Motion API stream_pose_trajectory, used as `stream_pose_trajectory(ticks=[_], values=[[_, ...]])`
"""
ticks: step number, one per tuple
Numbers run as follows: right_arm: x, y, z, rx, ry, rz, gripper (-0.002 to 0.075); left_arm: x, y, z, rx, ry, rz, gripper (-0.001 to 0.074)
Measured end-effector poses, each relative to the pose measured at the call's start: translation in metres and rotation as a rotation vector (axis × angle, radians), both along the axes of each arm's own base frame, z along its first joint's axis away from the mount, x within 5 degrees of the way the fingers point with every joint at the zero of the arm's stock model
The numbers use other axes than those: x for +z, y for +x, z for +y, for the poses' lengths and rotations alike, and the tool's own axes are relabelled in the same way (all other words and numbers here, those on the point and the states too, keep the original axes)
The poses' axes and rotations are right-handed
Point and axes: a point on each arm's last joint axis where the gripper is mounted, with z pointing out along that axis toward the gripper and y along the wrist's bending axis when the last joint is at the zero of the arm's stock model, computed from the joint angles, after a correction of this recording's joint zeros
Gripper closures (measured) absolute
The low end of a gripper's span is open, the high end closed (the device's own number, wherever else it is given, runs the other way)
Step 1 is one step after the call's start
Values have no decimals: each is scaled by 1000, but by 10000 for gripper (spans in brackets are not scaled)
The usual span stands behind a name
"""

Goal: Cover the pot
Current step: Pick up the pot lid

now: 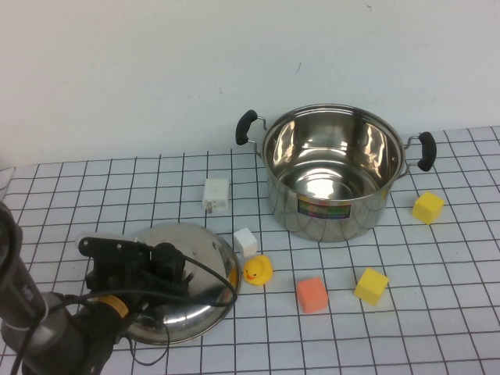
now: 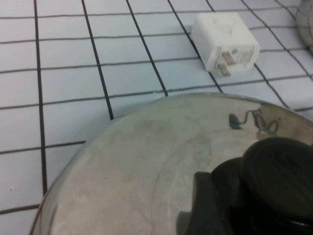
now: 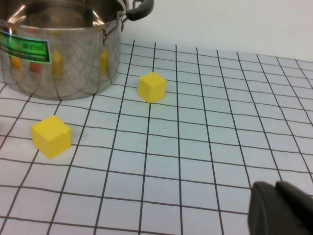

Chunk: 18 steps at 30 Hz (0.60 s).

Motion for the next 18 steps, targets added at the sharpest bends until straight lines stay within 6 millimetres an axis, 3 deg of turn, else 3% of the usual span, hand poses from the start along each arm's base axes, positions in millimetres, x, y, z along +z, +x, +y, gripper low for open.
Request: stream_pose_trajectory(ticks=[5, 12, 18], values=[[0, 0, 0, 0, 0, 0, 717, 1, 2, 0, 5, -10, -3, 316], [0, 0, 0, 0, 0, 0, 717, 0, 2, 0, 7, -13, -2, 213], [0, 0, 0, 0, 0, 0, 717, 1, 4, -1, 1, -16, -9, 199]])
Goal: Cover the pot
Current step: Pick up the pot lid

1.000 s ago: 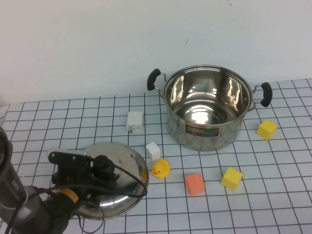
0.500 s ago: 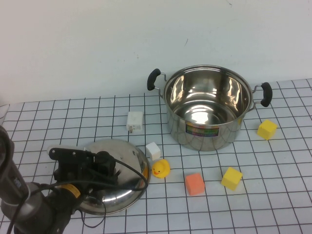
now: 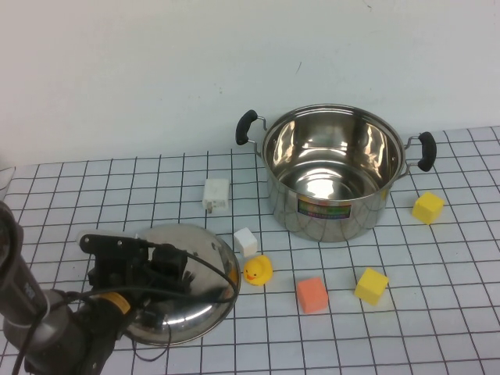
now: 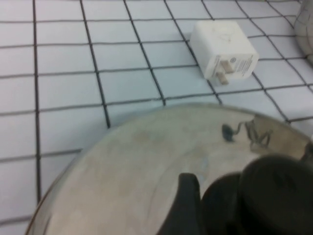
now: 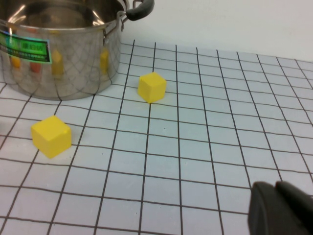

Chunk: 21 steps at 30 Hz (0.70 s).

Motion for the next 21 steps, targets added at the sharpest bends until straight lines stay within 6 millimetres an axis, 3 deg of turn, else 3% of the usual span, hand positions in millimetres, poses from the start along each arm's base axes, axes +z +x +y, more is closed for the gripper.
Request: stream_pose_trajectory(ticks=[13, 21], values=[[0, 0, 0, 0, 0, 0, 717, 7, 12, -4, -10, -10, -46, 198], [0, 0, 0, 0, 0, 0, 717, -6, 10, -4, -14, -5, -18, 204]])
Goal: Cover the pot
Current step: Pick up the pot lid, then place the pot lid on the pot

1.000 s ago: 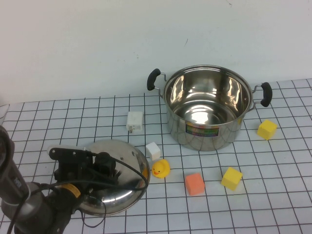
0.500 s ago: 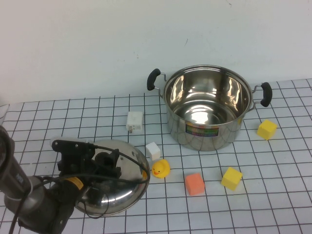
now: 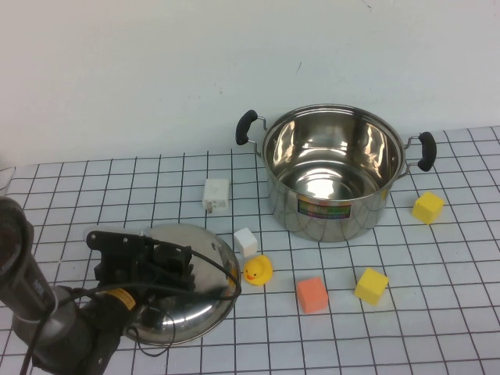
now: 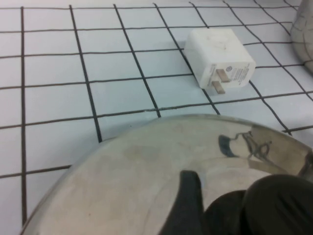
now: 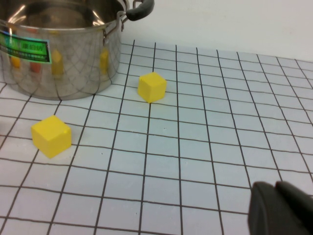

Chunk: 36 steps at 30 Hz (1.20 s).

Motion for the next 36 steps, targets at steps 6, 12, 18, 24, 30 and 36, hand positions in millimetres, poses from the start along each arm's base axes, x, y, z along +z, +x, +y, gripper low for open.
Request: stream_pose_trajectory(ticks=[6, 12, 18, 24, 30, 36], values=[[0, 0, 0, 0, 0, 0, 717, 1, 1, 0, 2, -1, -9, 399], [0, 0, 0, 0, 0, 0, 717, 2, 1, 0, 1, -3, -14, 417], [0, 0, 0, 0, 0, 0, 717, 21, -4, 7, 66, 17, -23, 417], [0, 0, 0, 0, 0, 0, 717, 77, -4, 9, 80, -16, -183, 417], [0, 0, 0, 0, 0, 0, 717, 128, -8, 8, 68, -34, -252, 417], [0, 0, 0, 0, 0, 0, 717, 179, 10, -6, -20, -98, -176, 417]])
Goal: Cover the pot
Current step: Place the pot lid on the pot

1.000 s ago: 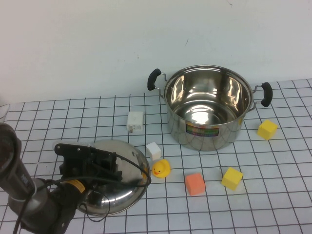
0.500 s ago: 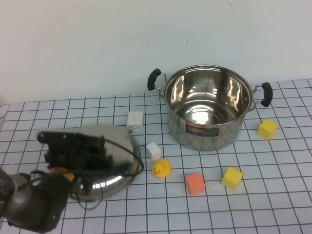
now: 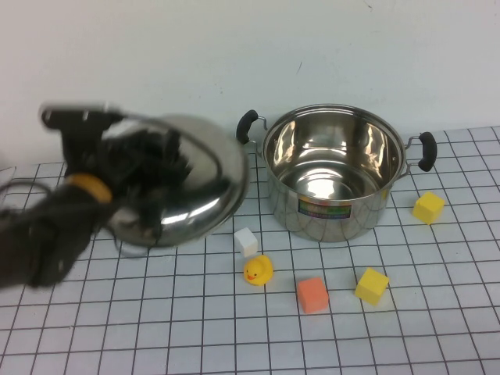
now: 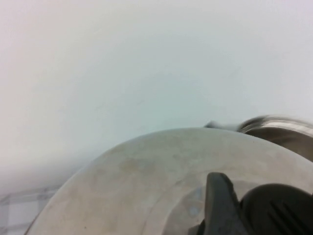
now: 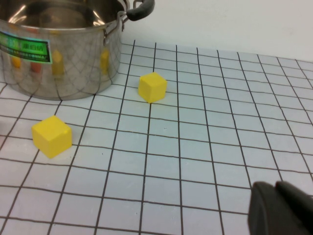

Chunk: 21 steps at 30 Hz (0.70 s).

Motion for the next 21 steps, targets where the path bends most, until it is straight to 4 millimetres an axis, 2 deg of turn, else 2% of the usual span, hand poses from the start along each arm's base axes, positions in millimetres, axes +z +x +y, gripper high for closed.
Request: stream_pose_trajectory(ticks=[4, 8, 16, 21], values=[[0, 0, 0, 0, 0, 0, 717, 34, 17, -19, -94, -34, -35, 417], [0, 0, 0, 0, 0, 0, 717, 54, 31, -50, -168, -52, -90, 417], [0, 0, 0, 0, 0, 0, 717, 47, 58, -114, -264, -5, -60, 417], [0, 0, 0, 0, 0, 0, 717, 42, 76, -136, -273, 13, -44, 417]])
